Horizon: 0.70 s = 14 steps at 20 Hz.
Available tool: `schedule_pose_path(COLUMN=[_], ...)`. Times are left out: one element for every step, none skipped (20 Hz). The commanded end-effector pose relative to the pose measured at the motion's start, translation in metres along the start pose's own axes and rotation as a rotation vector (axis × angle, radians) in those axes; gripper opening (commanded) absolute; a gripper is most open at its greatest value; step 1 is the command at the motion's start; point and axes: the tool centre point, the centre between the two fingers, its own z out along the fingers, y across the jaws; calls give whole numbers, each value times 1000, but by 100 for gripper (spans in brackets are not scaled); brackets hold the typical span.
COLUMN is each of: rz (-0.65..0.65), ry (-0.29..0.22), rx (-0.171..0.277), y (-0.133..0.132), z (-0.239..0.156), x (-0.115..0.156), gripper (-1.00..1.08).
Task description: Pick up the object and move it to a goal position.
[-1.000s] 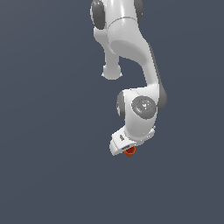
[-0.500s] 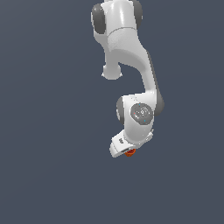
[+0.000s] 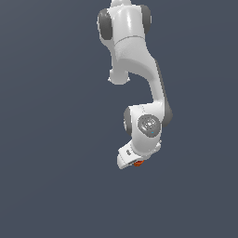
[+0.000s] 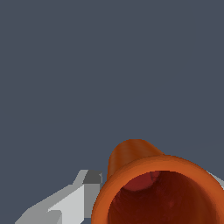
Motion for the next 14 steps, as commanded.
schedule_pose_path(rz=[0,0,0,0,0,0,0,0,0,0,0,0,0,0], ry=[1,1,1,1,1,1,1,1,0,0,0,0,0,0], rx=[0,0,0,0,0,0,0,0,0,0,0,0,0,0], y=[0,0,0,0,0,0,0,0,0,0,-1,-1,-2,-4], z=[0,0,0,0,0,0,0,0,0,0,0,0,0,0], x=[0,0,0,0,0,0,0,0,0,0,0,-1,-1,-2], gripper=[-100,-100,-100,-100,-100,-100,-100,-100,-100,-100,-100,-100,-100,-100])
